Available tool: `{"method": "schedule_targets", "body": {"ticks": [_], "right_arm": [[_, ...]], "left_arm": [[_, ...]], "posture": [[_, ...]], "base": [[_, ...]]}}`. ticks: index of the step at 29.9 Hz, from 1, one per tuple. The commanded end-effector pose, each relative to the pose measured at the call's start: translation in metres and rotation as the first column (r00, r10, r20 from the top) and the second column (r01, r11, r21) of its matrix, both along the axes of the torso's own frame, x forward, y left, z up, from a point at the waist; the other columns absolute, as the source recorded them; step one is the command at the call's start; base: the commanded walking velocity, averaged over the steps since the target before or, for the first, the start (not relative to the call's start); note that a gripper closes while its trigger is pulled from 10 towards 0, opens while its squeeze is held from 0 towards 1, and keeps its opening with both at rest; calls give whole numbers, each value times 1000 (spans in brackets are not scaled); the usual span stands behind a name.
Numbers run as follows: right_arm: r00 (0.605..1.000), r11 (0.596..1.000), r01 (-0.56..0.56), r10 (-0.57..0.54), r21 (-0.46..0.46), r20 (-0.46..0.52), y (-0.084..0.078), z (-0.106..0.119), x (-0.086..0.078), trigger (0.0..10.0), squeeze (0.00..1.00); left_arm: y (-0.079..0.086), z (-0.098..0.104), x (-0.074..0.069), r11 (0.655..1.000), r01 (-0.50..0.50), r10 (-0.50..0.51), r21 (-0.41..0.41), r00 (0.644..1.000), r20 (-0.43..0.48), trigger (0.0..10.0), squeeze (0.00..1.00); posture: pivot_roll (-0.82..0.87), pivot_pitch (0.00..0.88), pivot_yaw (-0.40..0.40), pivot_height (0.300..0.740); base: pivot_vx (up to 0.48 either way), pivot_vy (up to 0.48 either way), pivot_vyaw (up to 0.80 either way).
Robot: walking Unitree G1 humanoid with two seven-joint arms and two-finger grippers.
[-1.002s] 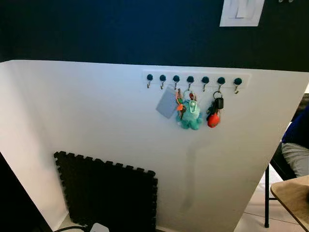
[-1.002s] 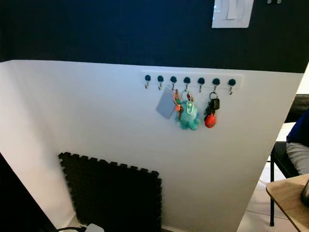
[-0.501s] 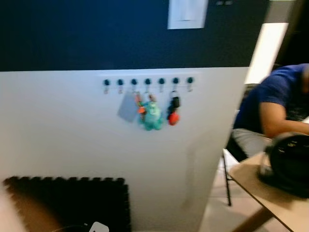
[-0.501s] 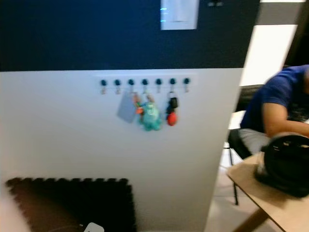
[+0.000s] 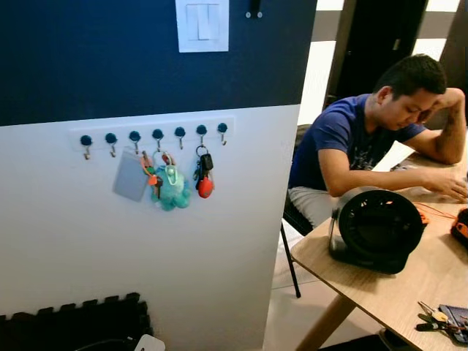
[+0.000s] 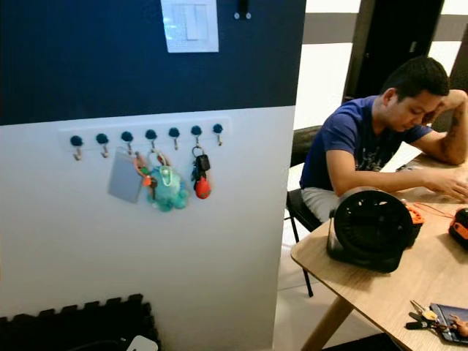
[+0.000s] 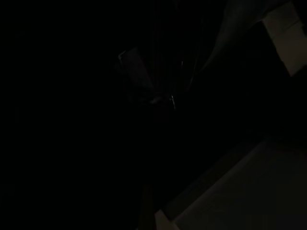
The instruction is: Hang keys on a hook
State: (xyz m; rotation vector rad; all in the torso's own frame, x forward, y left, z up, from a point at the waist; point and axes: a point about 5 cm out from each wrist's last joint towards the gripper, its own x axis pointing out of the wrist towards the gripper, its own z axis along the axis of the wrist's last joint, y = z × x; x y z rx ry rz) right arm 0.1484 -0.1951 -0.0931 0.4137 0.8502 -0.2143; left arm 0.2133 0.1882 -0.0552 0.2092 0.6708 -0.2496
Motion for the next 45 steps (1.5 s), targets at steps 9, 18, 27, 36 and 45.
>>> {"method": "schedule_targets", "body": {"ticks": [9,18,27,36,45], "right_arm": [[1000,1000,1,-1,6,6,2,0,1,10000,0],[999,999,-35,34,9,14,6,1,4,10000,0],[999,999,-43,43,5,11,5,1,4,10000,0],[1000,1000,-16,16,7,16,4,1,4,10000,0],[999,999,-43,43,-3,21,1,3,8,10000,0]], "left_arm": [[2,-3,-6,1000,-16,16,3,1000,-10,10000,0],[3,-4,-7,1000,-23,23,3,1000,-10,10000,0],[1,-4,-7,1000,-24,24,1,1000,-7,10000,0],[1,-4,-8,1000,-16,16,5,1000,-9,10000,0],[-3,-3,-5,1000,-14,14,3,1000,-3,10000,0]], "posture": [[65,13,33,740],[66,14,31,740],[62,14,28,740],[60,12,25,740],[62,3,10,740]], "base": [[0,0,0],[0,0,144],[0,0,800],[0,0,267],[0,0,0]]}}
